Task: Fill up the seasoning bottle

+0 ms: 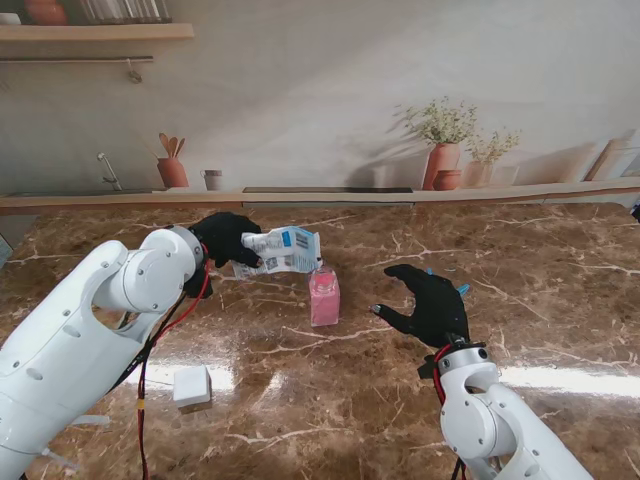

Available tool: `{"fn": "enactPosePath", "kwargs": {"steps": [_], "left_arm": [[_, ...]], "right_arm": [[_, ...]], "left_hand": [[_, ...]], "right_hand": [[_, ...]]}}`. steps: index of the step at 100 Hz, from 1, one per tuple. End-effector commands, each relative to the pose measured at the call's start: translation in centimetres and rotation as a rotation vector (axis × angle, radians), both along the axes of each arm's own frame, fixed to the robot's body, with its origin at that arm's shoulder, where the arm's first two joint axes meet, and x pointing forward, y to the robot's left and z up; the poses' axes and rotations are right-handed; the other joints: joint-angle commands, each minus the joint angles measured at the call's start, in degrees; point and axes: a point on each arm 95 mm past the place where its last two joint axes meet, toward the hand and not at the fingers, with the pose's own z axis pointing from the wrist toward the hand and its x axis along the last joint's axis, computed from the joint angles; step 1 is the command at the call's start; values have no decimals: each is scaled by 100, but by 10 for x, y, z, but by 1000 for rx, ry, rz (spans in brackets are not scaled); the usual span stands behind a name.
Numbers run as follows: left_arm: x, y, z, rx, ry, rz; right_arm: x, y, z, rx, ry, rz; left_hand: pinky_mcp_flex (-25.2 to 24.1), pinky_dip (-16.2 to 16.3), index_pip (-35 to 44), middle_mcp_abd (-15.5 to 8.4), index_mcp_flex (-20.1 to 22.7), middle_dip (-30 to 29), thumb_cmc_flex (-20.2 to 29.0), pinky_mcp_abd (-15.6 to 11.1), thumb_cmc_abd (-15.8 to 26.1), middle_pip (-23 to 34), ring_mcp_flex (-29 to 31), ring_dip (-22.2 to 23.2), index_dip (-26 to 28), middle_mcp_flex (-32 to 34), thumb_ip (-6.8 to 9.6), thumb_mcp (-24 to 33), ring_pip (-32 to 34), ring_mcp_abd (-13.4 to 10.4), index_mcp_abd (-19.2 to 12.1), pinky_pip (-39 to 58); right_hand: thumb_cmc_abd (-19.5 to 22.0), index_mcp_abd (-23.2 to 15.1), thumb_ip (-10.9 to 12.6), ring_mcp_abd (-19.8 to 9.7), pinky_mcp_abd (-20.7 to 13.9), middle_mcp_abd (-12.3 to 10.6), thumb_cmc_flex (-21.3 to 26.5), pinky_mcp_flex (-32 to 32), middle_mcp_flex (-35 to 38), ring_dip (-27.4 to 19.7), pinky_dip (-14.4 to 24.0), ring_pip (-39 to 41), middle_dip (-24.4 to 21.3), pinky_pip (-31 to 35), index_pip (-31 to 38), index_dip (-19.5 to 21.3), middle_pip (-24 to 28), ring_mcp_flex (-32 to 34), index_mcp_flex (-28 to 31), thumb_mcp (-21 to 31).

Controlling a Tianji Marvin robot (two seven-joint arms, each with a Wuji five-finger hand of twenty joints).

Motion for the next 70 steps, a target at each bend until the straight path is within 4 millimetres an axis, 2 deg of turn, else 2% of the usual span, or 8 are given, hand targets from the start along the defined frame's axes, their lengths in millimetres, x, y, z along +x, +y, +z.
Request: {"fn": "enactPosePath", "kwargs": {"steps": [1,43,70], "left_arm": [[1,-6,9,-4,-32,-12],[6,-22,16,99,-75,-75],[6,-30,23,192,-128,-130]], "right_arm": [[-2,-1,-6,3,25,-4],[-2,-5,-6,12,24,-13],[-3,-6,-6,14,25,-15]], "left_hand": [[113,75,1607,-766,562,172,429,-4,704,745,291,4,343,488,199,1245,303,-74,-1181,434],[182,44,1650,-773,507,147,390,-28,646,787,352,-10,234,508,141,1284,360,-113,-1191,500],[252,-3,1678,-851,395,137,301,-154,641,836,392,-26,207,496,73,1197,391,-266,-1360,550]], "right_hand": [[66,47,144,-61,-61,33,-49,-21,-32,-90,-75,21,-48,-75,65,-47,29,-118,-110,-1],[68,18,112,-41,-55,45,-29,-18,-18,-77,-57,24,-29,-65,85,-42,31,-113,-103,17],[72,17,102,-25,-38,53,-25,-21,-4,-62,-46,31,-14,-60,100,-35,35,-106,-86,27]]}}
